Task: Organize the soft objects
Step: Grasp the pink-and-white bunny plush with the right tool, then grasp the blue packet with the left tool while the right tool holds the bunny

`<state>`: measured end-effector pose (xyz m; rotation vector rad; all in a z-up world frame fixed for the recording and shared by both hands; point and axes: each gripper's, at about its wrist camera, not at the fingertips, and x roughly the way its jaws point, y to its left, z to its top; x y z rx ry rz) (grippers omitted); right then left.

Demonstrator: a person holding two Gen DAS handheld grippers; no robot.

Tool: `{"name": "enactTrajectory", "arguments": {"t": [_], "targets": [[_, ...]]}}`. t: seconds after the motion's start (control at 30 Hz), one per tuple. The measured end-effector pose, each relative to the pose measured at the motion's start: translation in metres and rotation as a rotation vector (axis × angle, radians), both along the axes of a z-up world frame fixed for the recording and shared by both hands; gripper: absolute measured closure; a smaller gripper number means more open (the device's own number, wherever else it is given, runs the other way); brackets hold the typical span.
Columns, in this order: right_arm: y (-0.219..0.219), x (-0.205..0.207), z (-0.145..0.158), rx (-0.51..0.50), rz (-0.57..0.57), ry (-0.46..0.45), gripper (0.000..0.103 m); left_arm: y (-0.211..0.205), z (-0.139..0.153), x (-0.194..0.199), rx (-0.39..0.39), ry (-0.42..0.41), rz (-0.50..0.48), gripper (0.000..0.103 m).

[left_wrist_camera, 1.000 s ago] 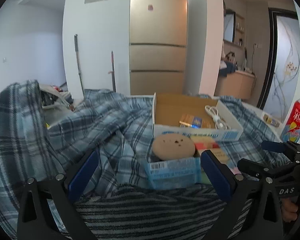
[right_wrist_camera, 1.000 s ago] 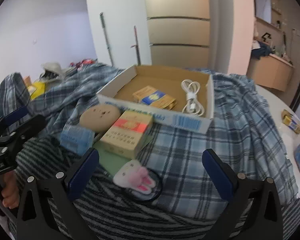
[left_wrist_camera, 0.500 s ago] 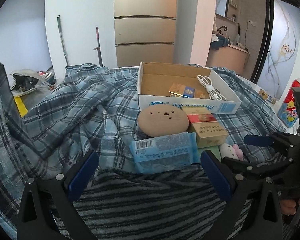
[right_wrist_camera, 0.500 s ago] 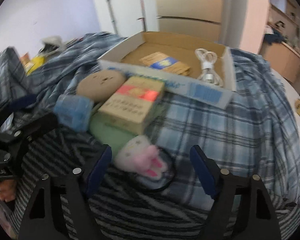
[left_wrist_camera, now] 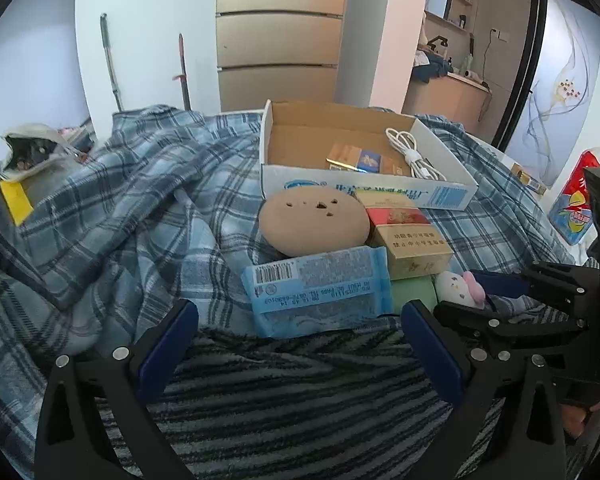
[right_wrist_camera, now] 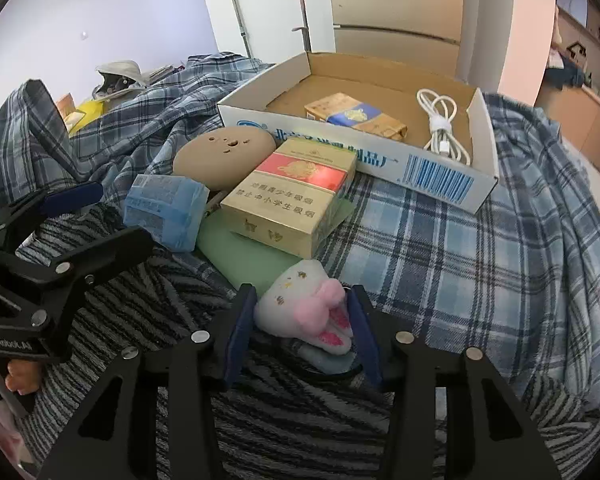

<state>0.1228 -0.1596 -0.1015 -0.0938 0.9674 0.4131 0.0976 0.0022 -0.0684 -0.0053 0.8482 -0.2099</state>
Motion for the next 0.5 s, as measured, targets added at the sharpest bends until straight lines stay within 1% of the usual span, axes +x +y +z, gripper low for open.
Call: {"name": "enactTrajectory", "arguments": {"t": [0.07, 0.13, 0.23, 0.3, 0.43, 0.5], "targets": [[0.002, -0.003, 0.002, -0.009, 0.007, -0.024, 0.064, 0.0, -0.002, 0.002, -0.011, 0.013, -0.01, 0.0], [0.003, -0.004, 0.004, -0.009, 0.014, -0.038, 0.067, -0.001, -0.001, 0.001, -0.014, 0.007, -0.014, 0.0], [-0.001, -0.005, 0.008, 0.008, -0.002, -0.054, 0.069, -0.002, 0.004, -0.004, -0.022, -0.023, -0.03, 0.0], [-0.004, -0.007, 0.014, 0.036, -0.018, -0.093, 0.07, -0.004, 0.006, -0.007, -0.015, -0.039, -0.037, 0.0], [-0.012, -0.012, 0.026, 0.071, -0.046, -0.169, 0.07, -0.006, 0.007, -0.004, -0.009, -0.02, -0.044, 0.0], [-0.015, -0.014, 0.03, 0.079, -0.063, -0.197, 0.07, -0.006, 0.011, -0.001, -0.021, -0.027, -0.02, 0.0]]}}
